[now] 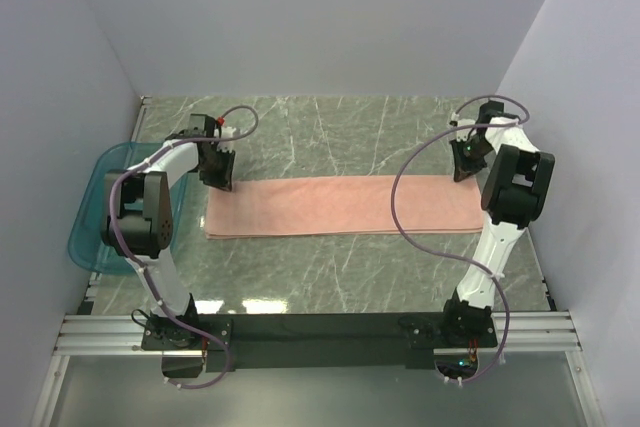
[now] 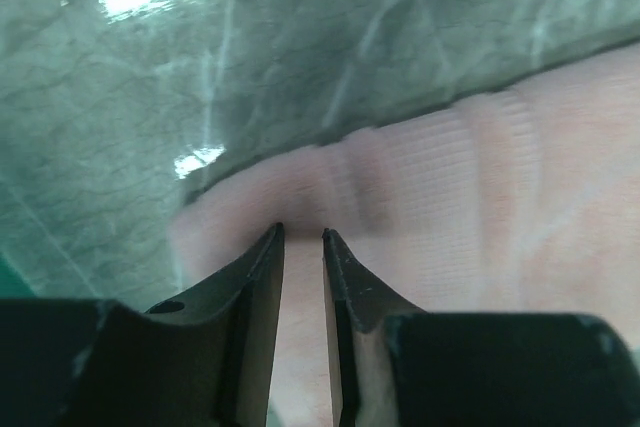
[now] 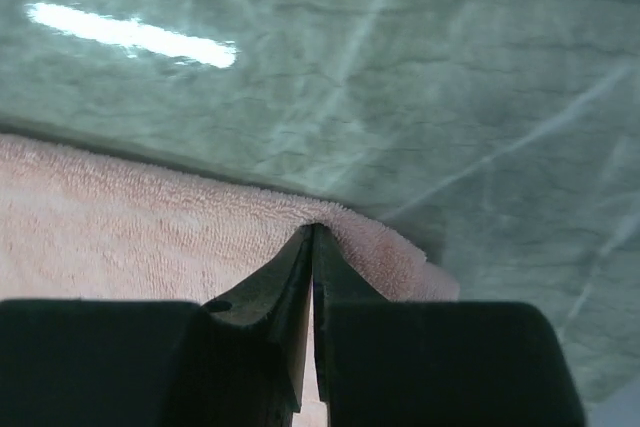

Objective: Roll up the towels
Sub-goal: Fold the towel

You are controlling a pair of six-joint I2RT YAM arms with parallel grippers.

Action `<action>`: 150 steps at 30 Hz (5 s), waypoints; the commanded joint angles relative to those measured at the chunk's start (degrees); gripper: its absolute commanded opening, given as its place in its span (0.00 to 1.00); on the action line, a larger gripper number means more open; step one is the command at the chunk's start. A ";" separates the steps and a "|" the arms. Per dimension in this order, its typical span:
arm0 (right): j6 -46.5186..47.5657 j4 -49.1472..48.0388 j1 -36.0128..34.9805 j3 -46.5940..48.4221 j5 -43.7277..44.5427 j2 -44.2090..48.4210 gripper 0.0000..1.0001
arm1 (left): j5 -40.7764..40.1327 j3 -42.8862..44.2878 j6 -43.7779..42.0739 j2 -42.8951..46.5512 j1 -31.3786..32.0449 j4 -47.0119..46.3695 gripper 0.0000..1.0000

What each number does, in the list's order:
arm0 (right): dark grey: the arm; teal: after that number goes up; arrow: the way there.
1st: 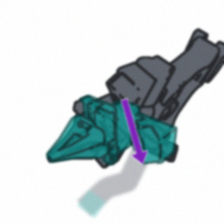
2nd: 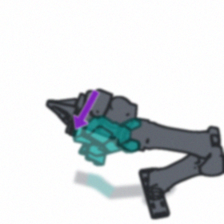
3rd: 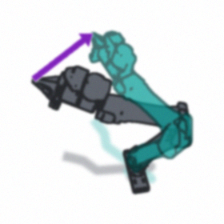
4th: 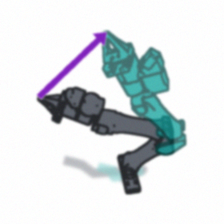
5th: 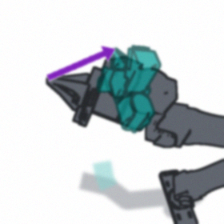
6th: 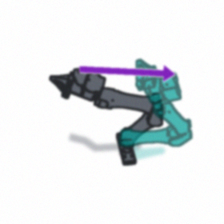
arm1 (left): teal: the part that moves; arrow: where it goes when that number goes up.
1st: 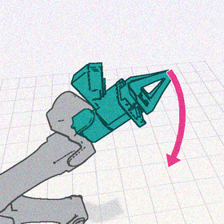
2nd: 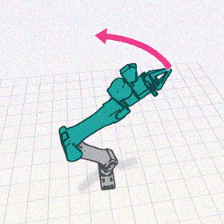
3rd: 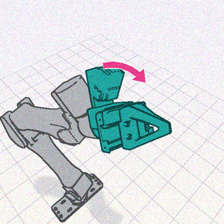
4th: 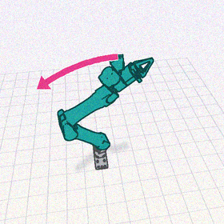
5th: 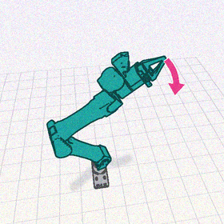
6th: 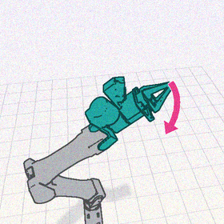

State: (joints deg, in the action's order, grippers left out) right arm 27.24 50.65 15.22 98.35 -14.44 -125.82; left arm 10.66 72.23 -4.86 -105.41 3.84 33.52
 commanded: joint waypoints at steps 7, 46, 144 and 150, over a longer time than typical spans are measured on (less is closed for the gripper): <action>-0.97 -5.92 1.47 4.83 13.11 -2.15 0.07 | -9.95 0.02 1.17 -2.96 0.29 -2.14 0.28; -9.05 4.72 11.06 -8.60 3.63 4.27 0.38 | 4.82 -1.03 -3.66 12.59 2.76 3.57 0.54; -26.37 11.48 -21.64 -3.95 -22.04 1.19 0.00 | 10.61 5.20 0.47 7.05 -3.66 7.79 0.99; -25.14 14.90 -22.17 0.08 -24.93 0.84 0.40 | 14.04 5.73 -1.20 7.76 -3.66 8.41 0.98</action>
State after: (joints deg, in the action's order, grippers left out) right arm 1.26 62.02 -6.31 94.06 -36.56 -125.91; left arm 21.39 75.90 -4.08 -98.41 0.34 41.69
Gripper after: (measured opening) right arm 0.366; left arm 0.992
